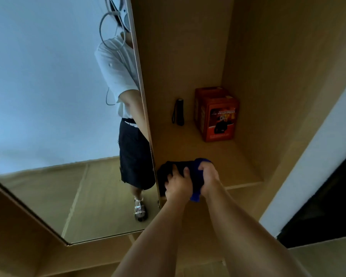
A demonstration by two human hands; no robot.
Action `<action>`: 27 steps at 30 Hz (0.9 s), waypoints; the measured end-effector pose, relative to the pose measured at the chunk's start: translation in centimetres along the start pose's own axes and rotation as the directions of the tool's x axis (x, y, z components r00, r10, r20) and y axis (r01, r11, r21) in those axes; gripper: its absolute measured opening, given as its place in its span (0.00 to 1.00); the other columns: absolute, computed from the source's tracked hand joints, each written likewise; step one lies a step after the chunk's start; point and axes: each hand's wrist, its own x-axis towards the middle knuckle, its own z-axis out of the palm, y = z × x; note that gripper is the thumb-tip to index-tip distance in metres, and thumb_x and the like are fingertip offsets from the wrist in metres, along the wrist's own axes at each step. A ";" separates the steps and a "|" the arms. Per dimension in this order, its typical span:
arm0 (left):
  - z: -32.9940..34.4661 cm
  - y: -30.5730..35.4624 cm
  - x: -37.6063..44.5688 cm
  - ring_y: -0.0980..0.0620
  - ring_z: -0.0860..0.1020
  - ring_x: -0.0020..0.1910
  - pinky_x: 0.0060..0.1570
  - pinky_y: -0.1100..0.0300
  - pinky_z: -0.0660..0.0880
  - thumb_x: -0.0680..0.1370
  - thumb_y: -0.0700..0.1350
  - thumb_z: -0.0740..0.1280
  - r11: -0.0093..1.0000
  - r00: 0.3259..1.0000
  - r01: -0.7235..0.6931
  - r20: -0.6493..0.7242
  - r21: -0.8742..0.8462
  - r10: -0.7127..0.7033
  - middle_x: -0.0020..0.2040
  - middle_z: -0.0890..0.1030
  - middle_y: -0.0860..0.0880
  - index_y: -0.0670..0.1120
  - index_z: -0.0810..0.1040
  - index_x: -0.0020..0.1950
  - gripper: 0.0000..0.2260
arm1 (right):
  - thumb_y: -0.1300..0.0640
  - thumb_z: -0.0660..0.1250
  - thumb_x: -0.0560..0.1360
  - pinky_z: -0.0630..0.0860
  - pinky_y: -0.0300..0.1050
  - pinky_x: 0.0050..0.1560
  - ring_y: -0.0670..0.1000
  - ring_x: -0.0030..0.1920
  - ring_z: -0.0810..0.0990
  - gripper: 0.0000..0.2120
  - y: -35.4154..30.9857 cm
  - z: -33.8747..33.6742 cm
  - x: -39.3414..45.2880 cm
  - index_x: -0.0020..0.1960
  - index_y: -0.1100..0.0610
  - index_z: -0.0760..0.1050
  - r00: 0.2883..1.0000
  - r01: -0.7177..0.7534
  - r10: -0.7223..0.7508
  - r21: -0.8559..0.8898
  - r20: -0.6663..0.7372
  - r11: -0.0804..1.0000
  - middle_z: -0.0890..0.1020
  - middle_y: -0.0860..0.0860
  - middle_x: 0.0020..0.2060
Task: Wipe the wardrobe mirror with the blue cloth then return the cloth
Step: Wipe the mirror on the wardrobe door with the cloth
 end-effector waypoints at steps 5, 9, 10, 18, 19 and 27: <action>-0.3 0.9 -3.5 0.40 0.55 0.73 0.69 0.47 0.56 0.81 0.61 0.45 0.995 0.997 0.015 0.075 0.095 -0.022 0.76 0.55 0.41 0.48 0.51 0.77 0.29 | 0.64 0.58 0.68 0.71 0.57 0.56 0.60 0.53 0.72 0.09 -0.7 -2.3 -4.4 0.48 0.59 0.70 0.987 0.116 -0.117 -0.019 -0.113 0.993 0.73 0.57 0.48; -0.9 0.3 -6.2 0.41 0.51 0.75 0.71 0.46 0.53 0.79 0.65 0.46 0.999 0.989 0.044 0.139 -0.008 -0.043 0.77 0.51 0.43 0.49 0.46 0.78 0.32 | 0.68 0.56 0.69 0.70 0.56 0.59 0.60 0.56 0.71 0.16 0.0 -3.4 -7.7 0.56 0.61 0.68 0.977 0.120 -0.142 -0.142 -0.158 0.982 0.71 0.58 0.54; -1.2 0.0 -6.7 0.40 0.51 0.75 0.71 0.44 0.53 0.78 0.66 0.47 0.994 0.984 0.075 0.165 -0.079 -0.061 0.78 0.51 0.43 0.50 0.45 0.78 0.33 | 0.68 0.56 0.68 0.70 0.56 0.60 0.61 0.57 0.71 0.19 0.3 -3.6 -8.4 0.59 0.63 0.68 0.977 0.111 -0.141 -0.182 -0.160 0.977 0.71 0.59 0.55; -4.2 -3.3 -11.4 0.37 0.55 0.74 0.69 0.40 0.55 0.73 0.71 0.52 0.910 0.944 0.220 0.313 -0.351 -0.107 0.78 0.52 0.42 0.50 0.41 0.78 0.42 | 0.67 0.57 0.57 0.73 0.53 0.57 0.62 0.53 0.75 0.20 4.2 -3.3 -14.4 0.50 0.62 0.69 0.987 0.066 -0.090 -0.171 -0.136 0.983 0.76 0.61 0.51; -4.7 -3.8 -11.9 0.36 0.55 0.74 0.69 0.39 0.55 0.72 0.72 0.53 0.879 0.938 0.260 0.319 -0.399 -0.132 0.77 0.52 0.42 0.50 0.42 0.78 0.43 | 0.67 0.58 0.56 0.72 0.54 0.58 0.62 0.54 0.76 0.20 4.6 -3.1 -15.1 0.48 0.62 0.70 0.989 0.061 -0.081 -0.157 -0.124 0.986 0.77 0.61 0.53; -10.4 -8.2 -13.9 0.36 0.75 0.58 0.55 0.41 0.71 0.66 0.77 0.55 0.530 0.824 0.534 0.546 -0.658 -0.153 0.63 0.74 0.36 0.38 0.69 0.66 0.47 | 0.69 0.58 0.68 0.73 0.53 0.42 0.62 0.48 0.76 0.20 8.1 1.1 -20.5 0.59 0.66 0.73 0.998 0.049 -0.051 -0.071 -0.023 0.996 0.76 0.63 0.56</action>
